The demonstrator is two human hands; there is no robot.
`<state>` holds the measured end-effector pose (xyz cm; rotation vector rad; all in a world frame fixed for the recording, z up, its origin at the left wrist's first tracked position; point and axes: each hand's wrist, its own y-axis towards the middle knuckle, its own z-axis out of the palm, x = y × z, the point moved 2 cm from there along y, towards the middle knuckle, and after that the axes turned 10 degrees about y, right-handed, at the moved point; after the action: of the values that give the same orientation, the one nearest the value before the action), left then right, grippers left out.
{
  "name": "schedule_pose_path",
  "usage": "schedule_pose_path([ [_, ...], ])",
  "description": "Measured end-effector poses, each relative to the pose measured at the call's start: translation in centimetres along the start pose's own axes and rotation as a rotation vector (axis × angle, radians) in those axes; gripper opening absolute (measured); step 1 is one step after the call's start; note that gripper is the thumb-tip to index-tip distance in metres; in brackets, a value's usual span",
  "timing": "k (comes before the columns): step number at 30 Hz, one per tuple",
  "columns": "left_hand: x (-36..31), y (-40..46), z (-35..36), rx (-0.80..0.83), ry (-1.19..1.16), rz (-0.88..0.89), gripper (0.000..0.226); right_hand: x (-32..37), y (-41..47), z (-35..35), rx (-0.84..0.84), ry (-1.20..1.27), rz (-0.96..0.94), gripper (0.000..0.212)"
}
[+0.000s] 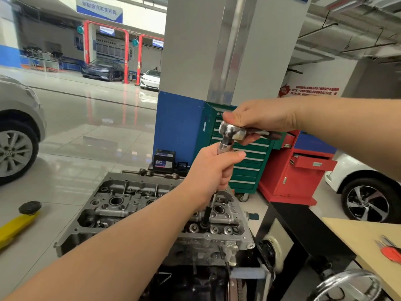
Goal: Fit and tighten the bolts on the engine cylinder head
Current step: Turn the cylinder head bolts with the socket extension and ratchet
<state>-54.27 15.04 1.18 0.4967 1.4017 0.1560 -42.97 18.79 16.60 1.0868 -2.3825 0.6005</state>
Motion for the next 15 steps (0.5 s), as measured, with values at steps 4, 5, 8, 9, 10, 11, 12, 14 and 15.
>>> schedule_pose_path([
  [4, 0.0, 0.3, 0.0, -0.018, -0.024, -0.029, 0.036, 0.2, 1.6, -0.5, 0.042, -0.036, -0.034, 0.062],
  [5, 0.0, 0.3, 0.0, -0.019, -0.033, -0.033, 0.036, 0.0, 1.9, -0.5, 0.053, -0.034, -0.025, 0.065],
  [8, 0.0, 0.3, 0.0, -0.029, -0.029, -0.044, 0.035, -0.8, 2.0, -0.5, 0.053, 0.01, -0.018, 0.06],
  [9, 0.1, 0.2, 0.0, -0.034, -0.012, -0.045, 0.034, -1.0, 1.9, -0.4, 0.045, 0.03, -0.024, 0.056],
  [10, 0.1, 0.2, 0.2, -0.036, 0.008, -0.042, 0.032, -1.1, 1.6, -0.4, 0.028, 0.049, -0.028, 0.054],
  [11, 0.2, 0.2, 0.3, -0.035, 0.026, -0.037, 0.03, -1.2, 1.2, -0.3, 0.006, 0.06, -0.022, 0.054],
  [12, 0.2, 0.2, 0.4, -0.027, 0.037, -0.033, 0.028, -1.1, 0.8, -0.2, -0.017, 0.059, -0.009, 0.056],
  [14, 0.3, 0.2, 0.5, 0.006, 0.037, -0.026, 0.026, -0.9, 0.1, 0.2, -0.048, 0.028, 0.032, 0.061],
  [15, 0.2, 0.3, 0.4, 0.022, 0.031, -0.024, 0.024, -0.8, -0.3, 0.5, -0.069, -0.005, 0.059, 0.067],
])
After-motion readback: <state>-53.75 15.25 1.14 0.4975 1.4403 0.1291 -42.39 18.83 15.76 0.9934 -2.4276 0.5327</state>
